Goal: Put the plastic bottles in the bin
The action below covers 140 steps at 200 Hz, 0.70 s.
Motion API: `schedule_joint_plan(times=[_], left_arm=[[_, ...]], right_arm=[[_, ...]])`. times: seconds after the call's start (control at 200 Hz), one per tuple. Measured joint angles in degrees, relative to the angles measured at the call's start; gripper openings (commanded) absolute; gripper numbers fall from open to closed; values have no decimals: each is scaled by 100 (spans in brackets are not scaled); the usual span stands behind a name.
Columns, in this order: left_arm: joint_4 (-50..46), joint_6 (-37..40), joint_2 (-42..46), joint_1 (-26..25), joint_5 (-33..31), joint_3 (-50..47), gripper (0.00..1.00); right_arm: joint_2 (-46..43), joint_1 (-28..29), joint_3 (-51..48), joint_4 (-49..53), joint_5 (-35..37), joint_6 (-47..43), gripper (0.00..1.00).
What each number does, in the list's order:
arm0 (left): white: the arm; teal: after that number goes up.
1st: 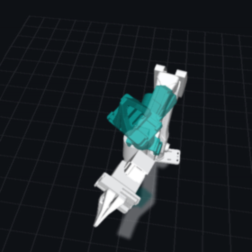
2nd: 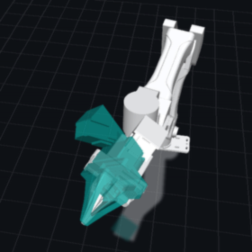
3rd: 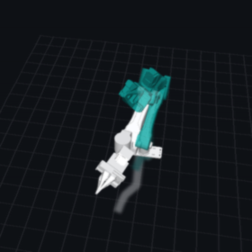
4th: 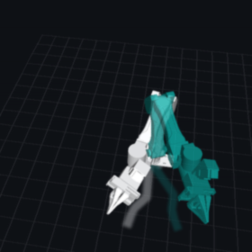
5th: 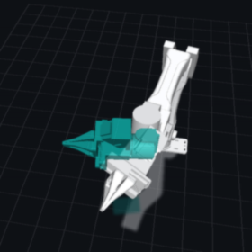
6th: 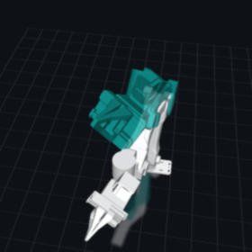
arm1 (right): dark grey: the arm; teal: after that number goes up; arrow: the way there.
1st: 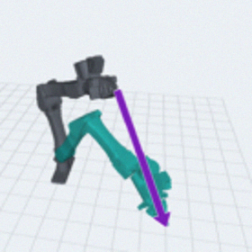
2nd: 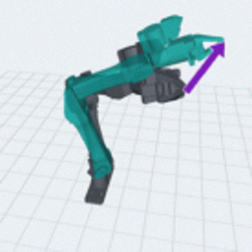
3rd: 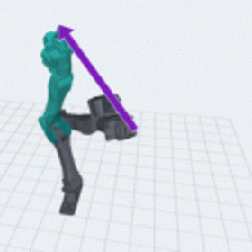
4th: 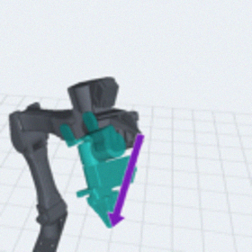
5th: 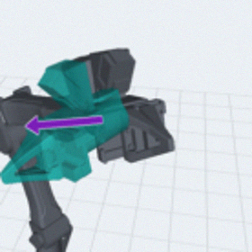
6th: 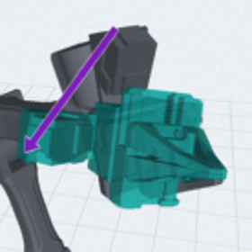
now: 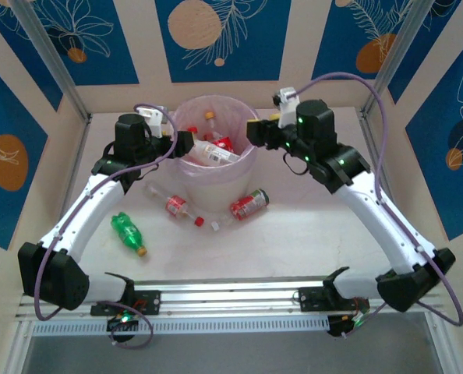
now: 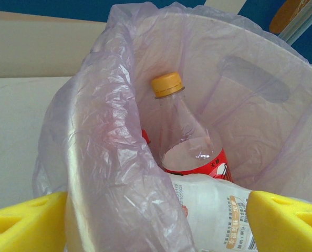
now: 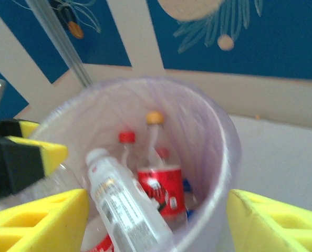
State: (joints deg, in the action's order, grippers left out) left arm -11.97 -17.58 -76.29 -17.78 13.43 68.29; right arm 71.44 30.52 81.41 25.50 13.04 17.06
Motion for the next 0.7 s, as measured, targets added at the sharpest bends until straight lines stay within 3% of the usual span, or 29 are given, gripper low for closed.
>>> schedule_joint_plan(times=[0.215, 0.42, 0.49, 0.59, 0.7], left_arm=[[103, -297, -116, -13, 101, 2, 85], [37, -356, -428, -221, 101, 308, 85], [-63, -356, -522, -310, 74, 435, 88], [-389, -289, -592, -387, -4, 616, 100], [-890, -142, -664, -422, -122, 883, 100]], right_arm=[[-815, -940, -1547, 256, -306, 695, 76], [-1213, -1467, -2232, 302, -846, 1064, 77], [-1248, -1604, -2378, 236, -1040, 1121, 77], [-1217, -1777, -2507, 162, -1311, 1158, 77], [-1119, -1941, -2531, 35, -1563, 1158, 77]])
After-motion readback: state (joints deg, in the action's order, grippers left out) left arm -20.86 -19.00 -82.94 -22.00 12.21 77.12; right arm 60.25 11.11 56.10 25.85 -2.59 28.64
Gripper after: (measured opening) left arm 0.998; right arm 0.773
